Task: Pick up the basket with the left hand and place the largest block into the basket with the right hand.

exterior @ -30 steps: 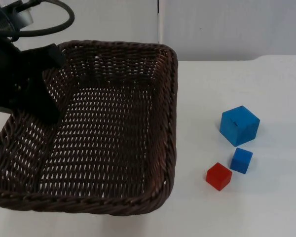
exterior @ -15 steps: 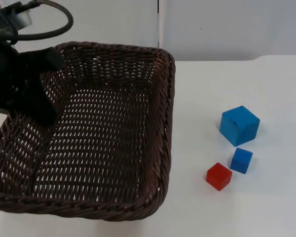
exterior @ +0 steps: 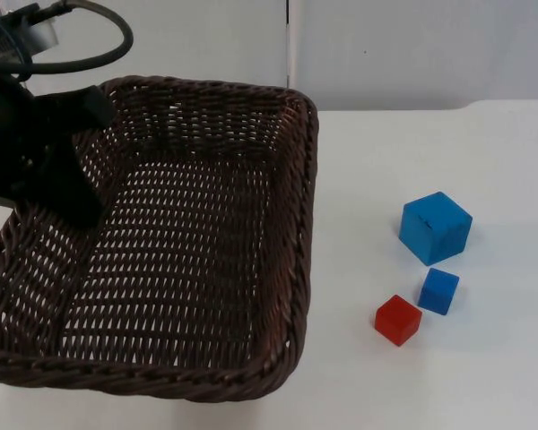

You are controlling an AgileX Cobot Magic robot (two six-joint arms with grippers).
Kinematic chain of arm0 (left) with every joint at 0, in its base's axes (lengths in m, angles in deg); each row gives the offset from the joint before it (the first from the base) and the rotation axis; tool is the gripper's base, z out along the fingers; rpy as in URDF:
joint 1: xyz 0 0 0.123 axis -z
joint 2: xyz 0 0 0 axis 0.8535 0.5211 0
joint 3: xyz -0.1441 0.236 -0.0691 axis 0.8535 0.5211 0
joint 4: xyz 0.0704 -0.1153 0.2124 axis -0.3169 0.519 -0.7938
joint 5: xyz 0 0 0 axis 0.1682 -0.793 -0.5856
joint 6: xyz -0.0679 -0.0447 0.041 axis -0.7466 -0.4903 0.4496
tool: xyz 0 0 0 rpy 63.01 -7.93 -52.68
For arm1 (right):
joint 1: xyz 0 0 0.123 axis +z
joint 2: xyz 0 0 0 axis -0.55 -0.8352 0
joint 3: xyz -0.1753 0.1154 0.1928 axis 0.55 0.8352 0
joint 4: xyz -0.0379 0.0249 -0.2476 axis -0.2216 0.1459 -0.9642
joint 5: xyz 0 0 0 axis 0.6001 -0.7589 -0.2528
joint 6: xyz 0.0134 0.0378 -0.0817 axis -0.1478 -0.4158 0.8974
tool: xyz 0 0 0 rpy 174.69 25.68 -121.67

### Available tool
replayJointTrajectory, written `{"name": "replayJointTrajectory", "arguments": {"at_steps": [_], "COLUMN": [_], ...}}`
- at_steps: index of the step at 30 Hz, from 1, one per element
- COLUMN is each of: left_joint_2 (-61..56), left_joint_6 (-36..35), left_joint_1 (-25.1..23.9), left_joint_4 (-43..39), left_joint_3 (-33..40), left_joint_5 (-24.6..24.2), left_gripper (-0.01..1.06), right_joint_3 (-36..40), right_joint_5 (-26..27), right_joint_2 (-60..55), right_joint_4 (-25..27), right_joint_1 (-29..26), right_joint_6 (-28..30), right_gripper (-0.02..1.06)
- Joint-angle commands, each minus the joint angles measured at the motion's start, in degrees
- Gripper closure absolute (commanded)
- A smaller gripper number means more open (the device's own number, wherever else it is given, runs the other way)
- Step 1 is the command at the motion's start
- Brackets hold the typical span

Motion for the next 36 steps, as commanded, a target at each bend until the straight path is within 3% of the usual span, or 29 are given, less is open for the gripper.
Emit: {"name": "replayJointTrajectory", "arguments": {"at_steps": [1, 7, 12, 24, 36], "left_joint_2": [-0.87, -0.87, -0.87, -0.87, -0.87], "left_joint_6": [-0.19, -0.19, -0.19, -0.19, -0.19], "left_joint_1": [0.17, 0.17, 0.17, 0.17, 0.17], "left_joint_4": [1.19, 1.32, 1.83, 1.38, 1.38], "left_joint_3": [-0.04, -0.04, -0.04, -0.04, -0.04], "left_joint_5": [-0.56, -0.56, -0.56, -0.2, -0.2], "left_gripper": [1.05, 1.05, 1.05, 1.05, 1.05], "right_joint_3": [-0.54, -1.2, -4.63, -15.59, -22.97], "right_joint_5": [4.68, 13.26, 16.82, 18.19, 19.29], "right_joint_2": [-3.42, -14.69, -24.58, -46.84, -59.48], "right_joint_4": [0.22, 0.34, 0.11, 0.73, 2.04], "right_joint_1": [-0.5, -0.5, -0.5, -0.25, -0.25], "right_joint_6": [0.0, -1.01, -1.01, -1.01, -0.45], "right_gripper": [0.0, 0.0, 0.0, 0.0, 0.0]}}
